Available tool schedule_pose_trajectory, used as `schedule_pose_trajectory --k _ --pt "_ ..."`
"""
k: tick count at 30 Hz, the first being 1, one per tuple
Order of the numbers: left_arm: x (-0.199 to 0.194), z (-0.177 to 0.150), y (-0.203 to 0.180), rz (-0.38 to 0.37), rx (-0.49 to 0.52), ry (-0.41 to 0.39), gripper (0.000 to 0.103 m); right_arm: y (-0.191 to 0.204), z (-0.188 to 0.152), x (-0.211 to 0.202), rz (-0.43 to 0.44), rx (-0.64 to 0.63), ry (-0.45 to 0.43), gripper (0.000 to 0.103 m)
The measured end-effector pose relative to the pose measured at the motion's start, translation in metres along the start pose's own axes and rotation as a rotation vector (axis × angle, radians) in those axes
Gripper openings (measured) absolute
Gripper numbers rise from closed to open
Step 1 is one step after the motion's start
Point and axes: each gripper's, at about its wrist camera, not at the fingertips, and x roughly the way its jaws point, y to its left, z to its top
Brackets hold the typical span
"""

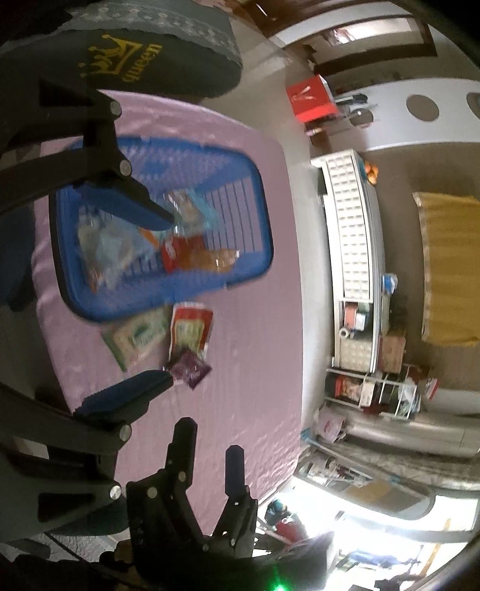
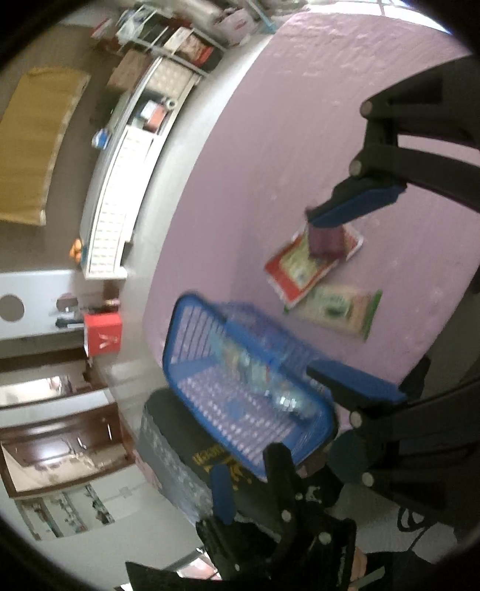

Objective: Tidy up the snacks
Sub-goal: 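Reach the right gripper to the dark purple packet and grasp it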

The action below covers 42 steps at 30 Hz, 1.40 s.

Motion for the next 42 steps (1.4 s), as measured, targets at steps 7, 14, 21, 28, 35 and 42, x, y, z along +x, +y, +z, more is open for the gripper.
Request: schedule_pose_trajectory --k 7,14,21,28,35,42 --pt "0.031 -0.005 -0.047 -0.045 -0.003 0.05 0.076 -0.047 -0.027 0.009 -0.016 0.044 0.037 0.077" --pt "0.066 -0.02 -0.087 -0.037 -0.006 0.106 0.076 -0.08 -0.05 0.034 -0.023 -0.049 0.08 0.077" --pt "0.095 -0.033 -0.105 -0.009 -0.056 0.122 0.076 -0.105 -0.054 0.073 0.037 -0.029 0.122 0.077" --pt "0.124 -0.043 -0.112 0.067 -0.019 0.137 0.076 -0.108 -0.046 0.12 0.108 -0.003 0.193 0.086" --pt "0.157 -0.053 -0.098 0.156 -0.085 0.183 0.076 -0.108 -0.034 0.161 0.127 0.016 0.25 0.086" --pt "0.171 -0.056 -0.09 0.16 -0.11 0.184 0.076 -0.097 -0.027 0.186 0.134 -0.009 0.291 0.086"
